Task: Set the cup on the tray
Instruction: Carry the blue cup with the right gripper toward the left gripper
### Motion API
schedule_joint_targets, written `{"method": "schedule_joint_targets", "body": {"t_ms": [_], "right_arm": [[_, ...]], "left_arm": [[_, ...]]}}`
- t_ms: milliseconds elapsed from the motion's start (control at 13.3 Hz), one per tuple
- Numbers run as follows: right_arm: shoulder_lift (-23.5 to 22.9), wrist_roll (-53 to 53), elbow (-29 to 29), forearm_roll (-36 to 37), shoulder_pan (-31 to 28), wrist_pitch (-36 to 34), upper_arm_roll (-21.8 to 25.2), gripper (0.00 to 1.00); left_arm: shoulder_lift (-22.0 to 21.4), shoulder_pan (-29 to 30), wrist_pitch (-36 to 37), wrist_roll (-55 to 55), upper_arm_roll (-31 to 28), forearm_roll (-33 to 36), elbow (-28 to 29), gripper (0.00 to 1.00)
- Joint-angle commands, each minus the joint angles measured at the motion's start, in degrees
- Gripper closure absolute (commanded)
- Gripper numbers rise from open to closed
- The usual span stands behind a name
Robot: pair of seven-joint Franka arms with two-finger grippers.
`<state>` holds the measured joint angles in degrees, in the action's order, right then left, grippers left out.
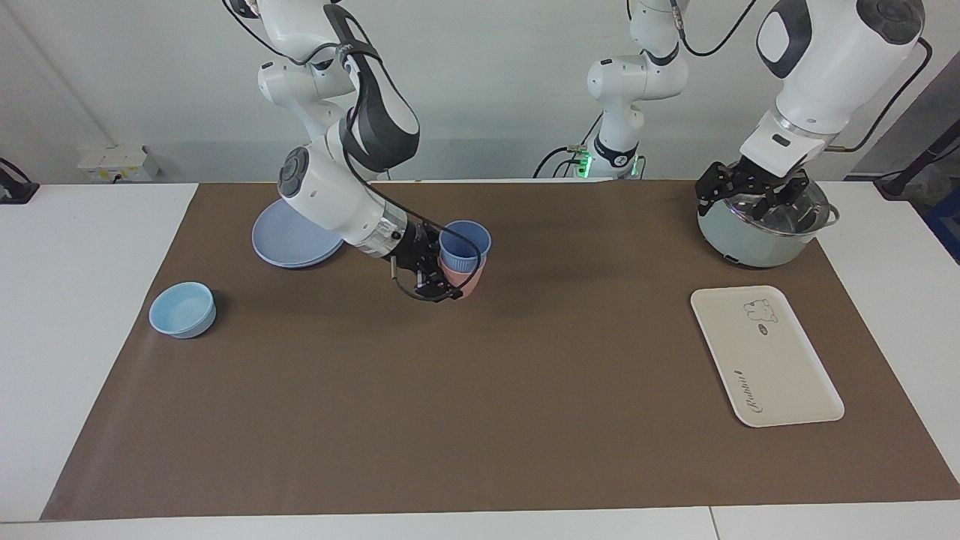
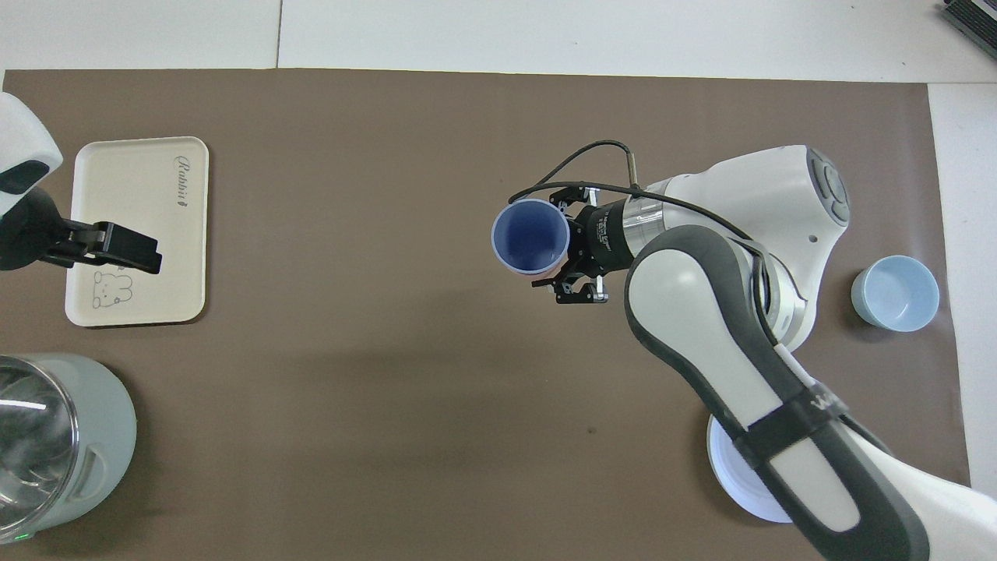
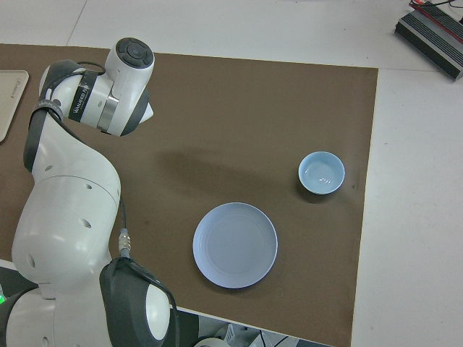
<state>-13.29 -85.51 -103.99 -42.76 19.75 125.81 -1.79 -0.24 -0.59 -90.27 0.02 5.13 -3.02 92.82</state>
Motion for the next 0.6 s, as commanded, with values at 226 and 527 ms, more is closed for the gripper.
{"method": "schedule_joint_targets", "body": {"t_ms": [226, 527], "right_arm": [[1.2, -4.0, 0.3, -1.4, 3.9, 4.3, 0.1, 1.00], [1.2, -3.8, 0.2, -1.4, 4.2, 4.5, 0.2, 1.00]], "left_arm": [[-2.0, -14.6, -16.1, -31.8, 0.0, -1.6, 5.0, 0.00], [-1.1, -22.9, -27.1, -48.0, 0.0, -1.9, 6.4, 0.00]]}}
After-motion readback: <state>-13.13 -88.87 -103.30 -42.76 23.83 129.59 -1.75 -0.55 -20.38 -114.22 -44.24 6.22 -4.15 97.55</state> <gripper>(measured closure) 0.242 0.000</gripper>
